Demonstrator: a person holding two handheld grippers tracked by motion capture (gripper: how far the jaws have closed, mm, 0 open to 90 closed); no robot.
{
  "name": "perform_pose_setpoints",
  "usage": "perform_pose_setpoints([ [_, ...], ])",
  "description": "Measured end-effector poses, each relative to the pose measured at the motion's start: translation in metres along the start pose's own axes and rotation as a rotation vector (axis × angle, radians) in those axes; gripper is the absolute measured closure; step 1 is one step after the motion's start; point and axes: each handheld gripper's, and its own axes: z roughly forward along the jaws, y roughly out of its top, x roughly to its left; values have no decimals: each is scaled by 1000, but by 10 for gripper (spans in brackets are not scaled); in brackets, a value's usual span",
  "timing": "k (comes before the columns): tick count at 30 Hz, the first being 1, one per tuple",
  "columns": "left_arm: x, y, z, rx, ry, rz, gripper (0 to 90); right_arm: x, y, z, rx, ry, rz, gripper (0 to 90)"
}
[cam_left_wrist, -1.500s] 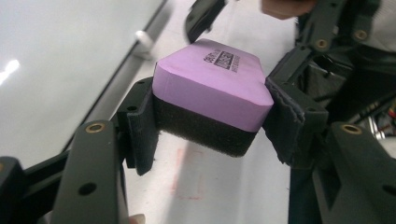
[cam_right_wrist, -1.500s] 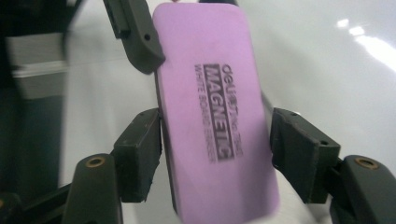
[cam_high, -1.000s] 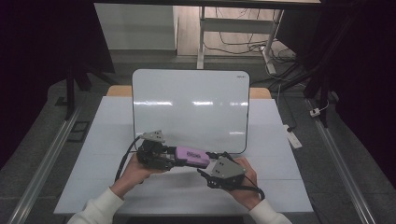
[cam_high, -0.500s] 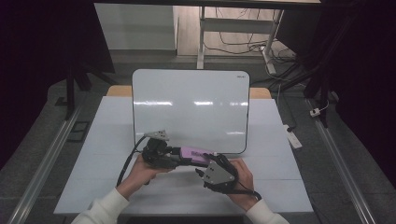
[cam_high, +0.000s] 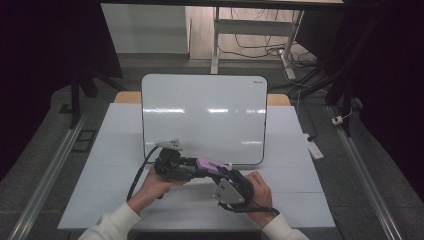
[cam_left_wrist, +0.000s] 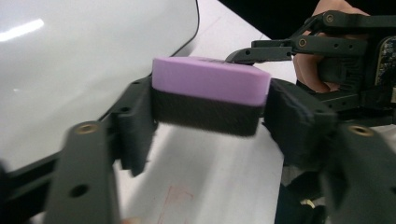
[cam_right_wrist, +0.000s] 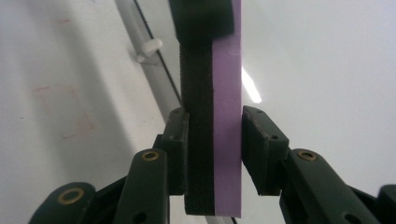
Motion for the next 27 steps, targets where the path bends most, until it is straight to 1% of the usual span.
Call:
perform_pose_setpoints([
  [1, -1, 0, -1, -10, 2, 4, 315, -1, 0, 0, 0, -9, 3, 630],
  [5, -3, 0, -7, -40, 37, 28, 243, -9, -3, -3, -14, -15, 55, 636],
  [9, -6, 0, -15, -66, 67, 51, 212, -19, -7, -6, -31, -19, 123, 639],
  [13, -9, -3, -24, -77, 105, 79, 208, -32, -10, -12, -57, -24, 207, 641],
  [14, -10, -4, -27, -78, 121, 91, 206, -34, -11, -13, -61, -27, 227, 641],
  [16, -13, -8, -33, -73, 149, 109, 203, -42, -13, -16, -73, -34, 282, 641],
  [18, -15, -13, -38, -70, 169, 120, 202, -47, -15, -18, -76, -42, 325, 641],
  [21, -18, -22, -46, -56, 213, 137, 198, -55, -17, -21, -79, -70, 372, 641],
  [23, -19, -29, -53, -47, 250, 146, 195, -63, -17, -23, -83, -89, 421, 641],
  [25, -19, -37, -60, -40, 289, 149, 193, -73, -17, -25, -85, -129, 472, 641],
  [27, -17, -46, -68, -39, 322, 141, 192, -85, -18, -26, -83, -168, 532, 640],
])
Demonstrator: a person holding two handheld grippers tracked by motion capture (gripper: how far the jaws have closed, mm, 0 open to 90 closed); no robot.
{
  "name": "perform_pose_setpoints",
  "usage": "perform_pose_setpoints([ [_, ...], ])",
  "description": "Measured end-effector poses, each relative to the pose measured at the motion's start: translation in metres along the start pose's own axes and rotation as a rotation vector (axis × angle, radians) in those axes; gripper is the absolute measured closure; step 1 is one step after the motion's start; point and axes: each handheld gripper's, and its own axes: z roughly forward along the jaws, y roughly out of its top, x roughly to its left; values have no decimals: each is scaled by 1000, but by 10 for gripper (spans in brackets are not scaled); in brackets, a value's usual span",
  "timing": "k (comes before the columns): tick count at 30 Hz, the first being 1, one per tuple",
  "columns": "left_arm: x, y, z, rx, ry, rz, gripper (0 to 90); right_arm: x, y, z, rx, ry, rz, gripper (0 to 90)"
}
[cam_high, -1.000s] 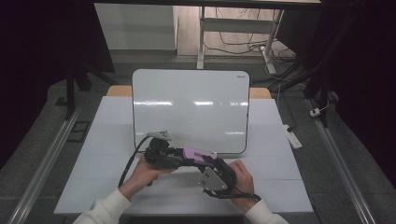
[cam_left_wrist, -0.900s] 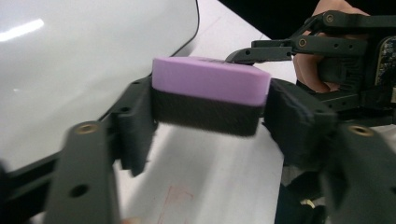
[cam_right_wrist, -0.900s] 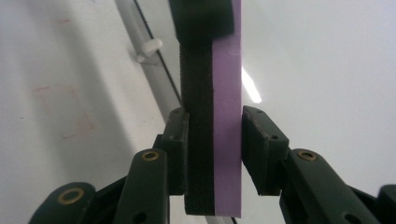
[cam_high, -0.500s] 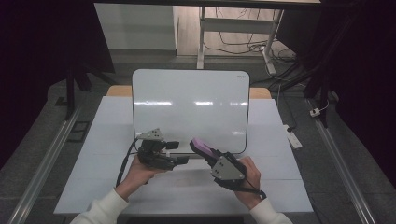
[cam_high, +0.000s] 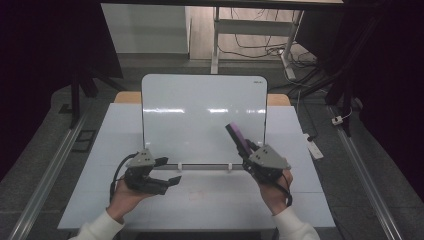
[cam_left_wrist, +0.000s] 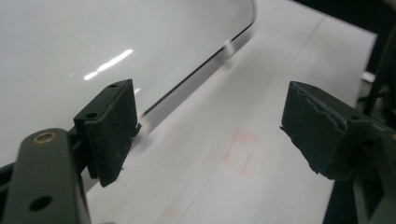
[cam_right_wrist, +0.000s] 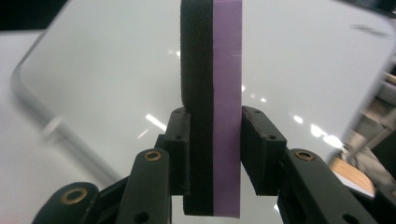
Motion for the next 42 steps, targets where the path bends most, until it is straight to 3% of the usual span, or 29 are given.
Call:
perform_pose_setpoints([
  [4, 8, -17, -14, 4, 52, -32, 191, -22, 12, 8, 11, -84, 93, 639],
  [8, 16, -34, -25, 13, 100, -55, 187, -45, 23, 27, 53, -145, 180, 639],
  [15, 30, -54, -38, 14, 150, -102, 182, -75, 42, 64, 117, -221, 265, 636],
  [19, 35, -57, -43, 7, 160, -116, 181, -79, 49, 78, 150, -251, 270, 631],
  [25, 36, -60, -45, 4, 165, -123, 180, -79, 51, 85, 141, -272, 270, 601],
  [30, 37, -62, -46, 5, 170, -128, 179, -83, 46, 73, 84, -221, 280, 483],
  [33, 39, -63, -46, 6, 171, -135, 179, -83, 38, 57, 51, -149, 279, 448],
  [42, 40, -65, -43, 20, 163, -133, 179, -73, -19, 9, 53, 44, 249, 420],
])
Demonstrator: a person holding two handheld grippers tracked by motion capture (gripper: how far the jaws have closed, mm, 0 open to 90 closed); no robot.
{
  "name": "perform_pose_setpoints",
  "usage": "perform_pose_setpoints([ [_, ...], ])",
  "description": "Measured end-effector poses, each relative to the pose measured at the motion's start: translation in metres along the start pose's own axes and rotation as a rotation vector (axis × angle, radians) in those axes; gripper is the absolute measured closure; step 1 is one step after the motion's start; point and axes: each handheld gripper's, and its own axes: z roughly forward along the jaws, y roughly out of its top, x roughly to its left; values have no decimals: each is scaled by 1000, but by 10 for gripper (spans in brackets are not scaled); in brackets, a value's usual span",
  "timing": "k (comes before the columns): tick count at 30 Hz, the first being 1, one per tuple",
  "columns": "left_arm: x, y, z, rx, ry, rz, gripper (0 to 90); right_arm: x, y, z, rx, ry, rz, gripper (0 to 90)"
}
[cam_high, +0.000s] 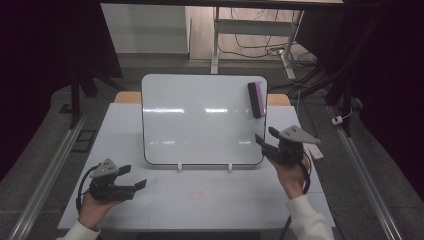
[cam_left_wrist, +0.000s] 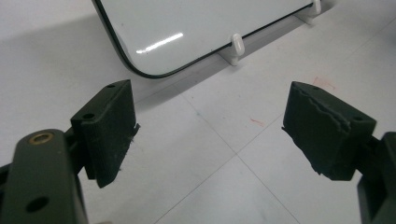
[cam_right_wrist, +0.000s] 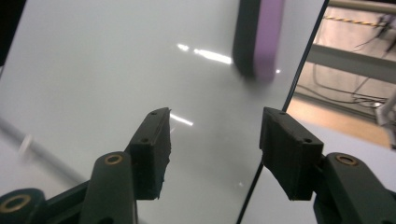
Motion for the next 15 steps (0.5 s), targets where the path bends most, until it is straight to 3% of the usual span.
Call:
perform_pose_setpoints([
  [5, 0, 0, 1, 5, -1, -1, 179, -2, -35, -17, 29, 83, -27, 408],
  [8, -1, 0, 1, 7, -4, 1, 179, -4, -51, -24, 59, 108, -46, 399],
  [15, -1, 1, 2, 12, -11, 2, 178, -8, -72, -26, 97, 167, -56, 383],
])
